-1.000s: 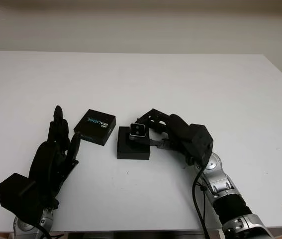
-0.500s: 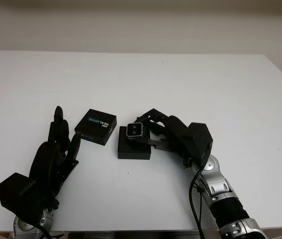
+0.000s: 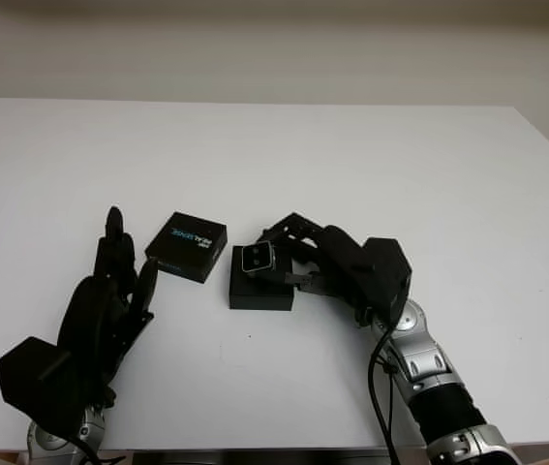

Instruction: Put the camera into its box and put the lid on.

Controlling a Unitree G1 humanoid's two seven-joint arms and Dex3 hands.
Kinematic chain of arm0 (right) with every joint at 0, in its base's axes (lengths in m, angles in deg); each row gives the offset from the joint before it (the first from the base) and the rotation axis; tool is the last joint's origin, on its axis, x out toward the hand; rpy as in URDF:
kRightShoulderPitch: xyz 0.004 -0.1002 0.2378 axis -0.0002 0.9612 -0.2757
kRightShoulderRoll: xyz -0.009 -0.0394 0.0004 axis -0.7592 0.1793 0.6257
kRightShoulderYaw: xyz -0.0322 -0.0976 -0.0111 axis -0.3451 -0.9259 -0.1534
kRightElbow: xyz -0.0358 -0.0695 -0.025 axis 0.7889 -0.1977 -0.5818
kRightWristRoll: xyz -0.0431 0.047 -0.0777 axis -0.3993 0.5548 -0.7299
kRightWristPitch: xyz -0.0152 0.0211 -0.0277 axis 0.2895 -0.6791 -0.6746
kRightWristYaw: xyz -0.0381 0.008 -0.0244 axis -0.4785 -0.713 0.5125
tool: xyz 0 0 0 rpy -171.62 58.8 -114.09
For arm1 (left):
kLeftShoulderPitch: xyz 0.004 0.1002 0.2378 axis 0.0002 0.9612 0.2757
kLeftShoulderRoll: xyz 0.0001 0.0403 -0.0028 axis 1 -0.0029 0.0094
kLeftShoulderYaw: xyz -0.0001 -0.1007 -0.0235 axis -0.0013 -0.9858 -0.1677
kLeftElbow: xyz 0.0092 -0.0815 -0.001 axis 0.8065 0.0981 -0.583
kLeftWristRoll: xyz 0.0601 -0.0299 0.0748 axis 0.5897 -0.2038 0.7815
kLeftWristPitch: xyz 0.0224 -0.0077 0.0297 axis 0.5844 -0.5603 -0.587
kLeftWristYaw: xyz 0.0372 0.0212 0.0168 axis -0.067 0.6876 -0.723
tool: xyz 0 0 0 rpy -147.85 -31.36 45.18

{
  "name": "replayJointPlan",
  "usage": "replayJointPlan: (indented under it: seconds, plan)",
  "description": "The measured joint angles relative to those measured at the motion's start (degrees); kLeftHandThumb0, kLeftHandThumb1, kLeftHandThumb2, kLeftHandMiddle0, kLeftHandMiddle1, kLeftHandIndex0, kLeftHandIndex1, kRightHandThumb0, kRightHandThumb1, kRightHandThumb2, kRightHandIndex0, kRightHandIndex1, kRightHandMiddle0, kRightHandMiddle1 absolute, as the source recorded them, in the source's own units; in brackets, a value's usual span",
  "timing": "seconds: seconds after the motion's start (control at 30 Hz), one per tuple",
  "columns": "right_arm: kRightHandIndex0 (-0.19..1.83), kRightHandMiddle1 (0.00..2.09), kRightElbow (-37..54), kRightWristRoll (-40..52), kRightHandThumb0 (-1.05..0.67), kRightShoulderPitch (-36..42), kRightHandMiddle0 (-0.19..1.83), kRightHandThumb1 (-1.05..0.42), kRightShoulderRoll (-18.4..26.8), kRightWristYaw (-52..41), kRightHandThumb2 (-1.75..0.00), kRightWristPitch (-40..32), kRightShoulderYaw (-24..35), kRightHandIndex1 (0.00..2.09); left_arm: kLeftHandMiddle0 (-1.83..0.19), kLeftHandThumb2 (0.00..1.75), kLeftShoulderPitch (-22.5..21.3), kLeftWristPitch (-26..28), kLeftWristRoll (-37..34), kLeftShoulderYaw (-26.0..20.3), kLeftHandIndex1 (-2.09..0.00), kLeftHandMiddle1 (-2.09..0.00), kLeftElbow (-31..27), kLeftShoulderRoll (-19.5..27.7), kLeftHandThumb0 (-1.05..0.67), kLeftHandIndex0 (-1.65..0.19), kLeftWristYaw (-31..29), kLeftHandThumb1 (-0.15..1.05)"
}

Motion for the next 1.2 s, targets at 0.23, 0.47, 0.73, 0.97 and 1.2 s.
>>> replayJointPlan:
  seconds: [0.23,0.47,0.73,0.97,1.2]
  plan:
    - [0.37,1.6,0.01,-0.44,-0.43,0.05,0.37,-0.91,-0.14,0.42,-0.05,0.25,-0.49,0.12,0.19,0.45,0.11,0.0,-0.15,-0.06,0.0,0.0,0.0,0.01,-0.77,0.19,-0.23,1.05]
    - [0.37,1.61,-0.16,-1.35,-0.42,0.33,0.36,-0.92,-0.49,1.08,-0.05,1.44,-0.98,0.13,0.19,0.46,0.27,0.01,-0.15,-0.09,0.0,0.0,-0.02,0.02,-0.77,0.19,-0.27,1.05]
    - [0.31,1.44,0.31,-7.29,-0.45,1.08,0.23,-0.94,0.69,3.8,-0.06,4.57,-3.28,0.11,0.19,0.45,0.3,0.31,-0.31,-0.16,0.0,0.0,-0.13,0.14,-0.78,0.19,-0.45,1.05]
    - [0.1,0.5,3.05,-15.65,-0.55,1.82,0.15,-0.91,3.89,7.55,-0.05,9.7,-6.8,0.02,0.19,0.46,0.34,0.39,-0.28,-0.38,0.0,0.0,-0.18,0.47,-0.77,0.19,-0.58,1.05]
    - [0.02,0.39,4.96,-21.29,-0.57,2.83,0.13,-0.91,6.23,10.83,-0.05,13.45,-8.23,0.0,0.19,0.46,0.36,0.43,-0.28,-0.45,0.0,0.0,-0.21,0.67,-0.77,0.19,-0.68,1.05]
